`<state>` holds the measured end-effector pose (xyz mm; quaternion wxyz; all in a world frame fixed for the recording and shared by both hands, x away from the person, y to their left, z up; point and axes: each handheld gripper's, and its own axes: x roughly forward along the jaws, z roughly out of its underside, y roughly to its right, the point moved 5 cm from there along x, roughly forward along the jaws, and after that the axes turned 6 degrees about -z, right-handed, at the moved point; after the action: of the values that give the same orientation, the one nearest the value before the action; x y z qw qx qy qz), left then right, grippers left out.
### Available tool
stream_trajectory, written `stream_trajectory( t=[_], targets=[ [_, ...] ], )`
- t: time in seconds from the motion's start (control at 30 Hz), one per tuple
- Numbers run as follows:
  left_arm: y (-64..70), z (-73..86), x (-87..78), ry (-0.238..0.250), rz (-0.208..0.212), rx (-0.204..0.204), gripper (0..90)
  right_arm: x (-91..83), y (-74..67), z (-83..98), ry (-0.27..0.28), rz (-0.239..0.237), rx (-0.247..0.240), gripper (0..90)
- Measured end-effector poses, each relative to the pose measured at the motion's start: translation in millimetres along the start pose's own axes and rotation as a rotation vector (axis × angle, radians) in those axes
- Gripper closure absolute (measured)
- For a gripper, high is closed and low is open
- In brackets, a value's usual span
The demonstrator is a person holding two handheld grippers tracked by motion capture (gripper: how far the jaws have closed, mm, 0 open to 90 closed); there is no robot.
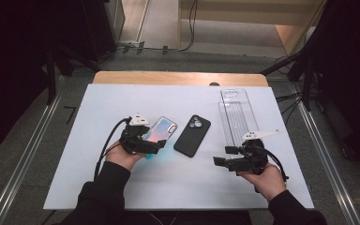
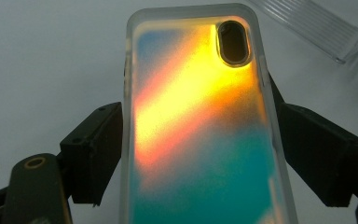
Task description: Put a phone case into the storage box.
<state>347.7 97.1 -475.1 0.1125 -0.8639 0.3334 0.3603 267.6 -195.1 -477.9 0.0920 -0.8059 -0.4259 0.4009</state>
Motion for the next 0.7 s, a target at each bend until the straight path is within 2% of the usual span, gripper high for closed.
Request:
stream_trajectory(
  t=[0.07, 0.2, 0.3, 0.4, 0.5, 0.67, 0.7],
  targets=[
    [3.1, -0.5, 0.8, 0.020, 0.001, -0.015, 17.4, 1.7, -3.0, -3.5, 0.004, -0.004, -0.001, 20.1],
    [10.3, -0.4, 1.0, 0.056, -0.014, -0.015, 17.4, 6.3, -6.3, -9.4, -0.005, 0.006, 0.010, 20.1],
    [15.1, 1.8, 2.2, 0.069, -0.015, -0.016, 17.4, 8.2, -8.9, -14.9, 0.003, -0.009, 0.026, 20.1],
    [20.1, 4.6, 2.8, 0.095, -0.017, -0.027, 17.4, 9.7, -11.8, -21.1, 0.014, -0.010, 0.017, 20.1],
    [25.6, 6.1, 3.0, 0.128, 0.006, -0.037, 17.4, 10.9, -15.1, -27.5, 0.032, -0.016, -0.001, 20.2],
    [33.2, 7.2, 3.6, 0.176, -0.009, -0.042, 17.4, 14.4, -19.0, -36.2, 0.065, -0.027, -0.029, 20.2],
    [35.0, 7.3, 3.1, 0.199, -0.016, -0.039, 17.4, 15.1, -19.4, -37.3, 0.069, -0.029, -0.030, 20.2]
  ],
)
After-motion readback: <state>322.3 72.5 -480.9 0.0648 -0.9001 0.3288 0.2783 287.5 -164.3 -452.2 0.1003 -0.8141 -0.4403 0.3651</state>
